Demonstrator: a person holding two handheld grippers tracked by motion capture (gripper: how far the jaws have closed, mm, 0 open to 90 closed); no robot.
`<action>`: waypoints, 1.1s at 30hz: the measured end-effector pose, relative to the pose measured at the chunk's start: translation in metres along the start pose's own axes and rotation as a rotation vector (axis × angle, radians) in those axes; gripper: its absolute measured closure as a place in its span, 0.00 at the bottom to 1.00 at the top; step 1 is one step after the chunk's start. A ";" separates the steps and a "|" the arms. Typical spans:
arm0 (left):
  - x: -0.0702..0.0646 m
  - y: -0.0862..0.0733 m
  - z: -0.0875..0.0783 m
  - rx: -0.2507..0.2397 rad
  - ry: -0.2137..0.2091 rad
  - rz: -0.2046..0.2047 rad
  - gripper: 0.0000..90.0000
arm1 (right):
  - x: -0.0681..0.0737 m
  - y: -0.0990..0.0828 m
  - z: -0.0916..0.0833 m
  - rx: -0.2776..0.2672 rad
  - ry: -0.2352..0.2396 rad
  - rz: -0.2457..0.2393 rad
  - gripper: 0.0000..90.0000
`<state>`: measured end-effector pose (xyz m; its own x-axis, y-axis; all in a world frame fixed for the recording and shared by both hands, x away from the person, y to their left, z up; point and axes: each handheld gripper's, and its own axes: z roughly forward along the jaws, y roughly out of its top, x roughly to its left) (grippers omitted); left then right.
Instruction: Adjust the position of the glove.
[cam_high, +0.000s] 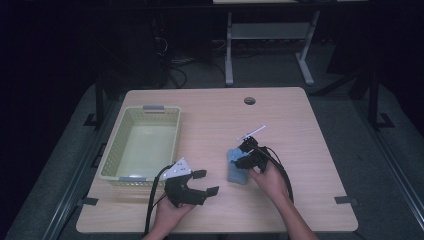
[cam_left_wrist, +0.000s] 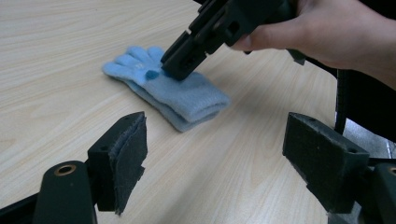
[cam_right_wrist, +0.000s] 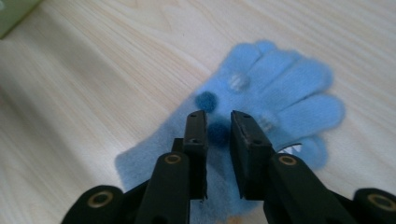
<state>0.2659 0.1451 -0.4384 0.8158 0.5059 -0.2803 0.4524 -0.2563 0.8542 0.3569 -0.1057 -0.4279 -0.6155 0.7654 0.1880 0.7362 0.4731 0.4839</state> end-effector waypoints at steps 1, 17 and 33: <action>0.000 0.000 0.000 0.000 0.000 0.000 0.24 | 0.000 0.000 0.000 0.000 0.000 0.000 0.86; -0.004 0.001 0.012 0.023 -0.018 -0.014 0.27 | -0.018 -0.017 -0.023 -0.093 0.078 0.122 0.63; 0.011 0.013 0.037 0.094 0.032 -0.149 0.37 | -0.034 -0.039 -0.028 -0.134 0.126 0.218 0.49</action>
<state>0.2943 0.1171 -0.4461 0.7259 0.5696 -0.3856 0.6004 -0.2512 0.7592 0.3409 -0.1623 -0.4293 -0.4826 0.7789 0.4006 0.8164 0.2346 0.5276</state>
